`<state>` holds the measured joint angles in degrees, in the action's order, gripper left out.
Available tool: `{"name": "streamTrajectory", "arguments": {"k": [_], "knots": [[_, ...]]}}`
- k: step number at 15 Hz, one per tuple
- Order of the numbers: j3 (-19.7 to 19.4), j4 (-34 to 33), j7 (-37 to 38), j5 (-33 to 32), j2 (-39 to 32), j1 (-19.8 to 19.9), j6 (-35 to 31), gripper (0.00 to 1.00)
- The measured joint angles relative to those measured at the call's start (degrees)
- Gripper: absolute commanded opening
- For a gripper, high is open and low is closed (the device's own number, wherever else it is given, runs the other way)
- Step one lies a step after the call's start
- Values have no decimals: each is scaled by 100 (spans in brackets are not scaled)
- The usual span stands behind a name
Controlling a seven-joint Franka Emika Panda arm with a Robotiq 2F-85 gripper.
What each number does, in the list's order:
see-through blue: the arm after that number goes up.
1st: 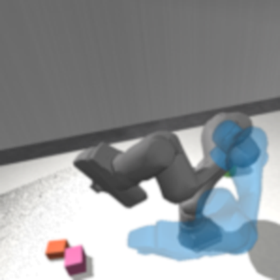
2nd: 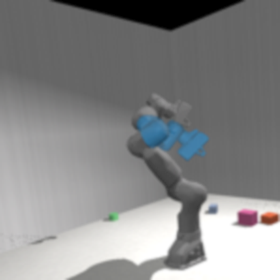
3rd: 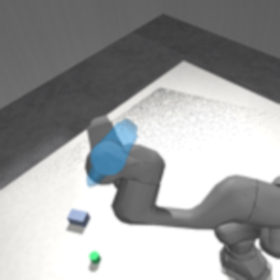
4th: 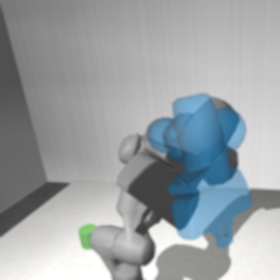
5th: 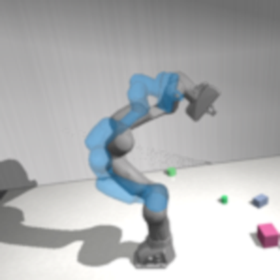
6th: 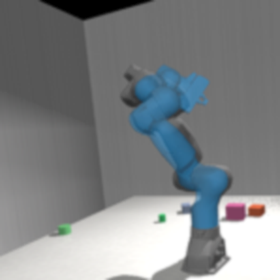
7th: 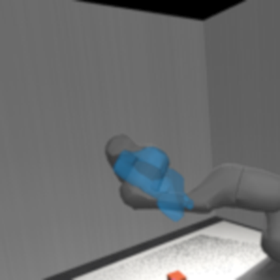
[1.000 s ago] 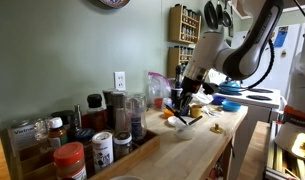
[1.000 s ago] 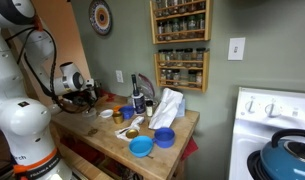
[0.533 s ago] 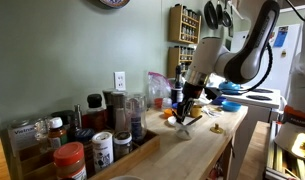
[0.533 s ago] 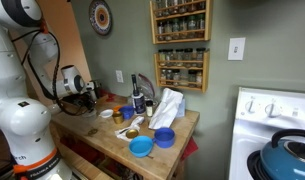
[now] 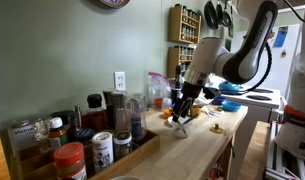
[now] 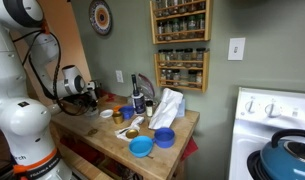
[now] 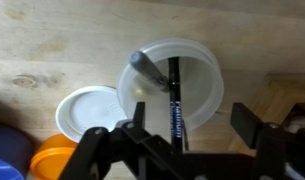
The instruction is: Pick up the black pen and put it in the clear lunch box
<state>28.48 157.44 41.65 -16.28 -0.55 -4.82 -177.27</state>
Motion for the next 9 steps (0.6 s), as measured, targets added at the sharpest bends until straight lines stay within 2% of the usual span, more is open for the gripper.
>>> {"name": "streamTrajectory", "arguments": {"k": [1,2,7,8,9], "knots": [[15,0,-103,150,-32,0,-166,65],[35,0,-204,294,-81,0,-343,59],[174,-10,-237,460,-210,112,-715,19],[182,-22,-215,460,-180,157,-673,62],[181,-43,-185,460,-115,208,-573,58]]}}
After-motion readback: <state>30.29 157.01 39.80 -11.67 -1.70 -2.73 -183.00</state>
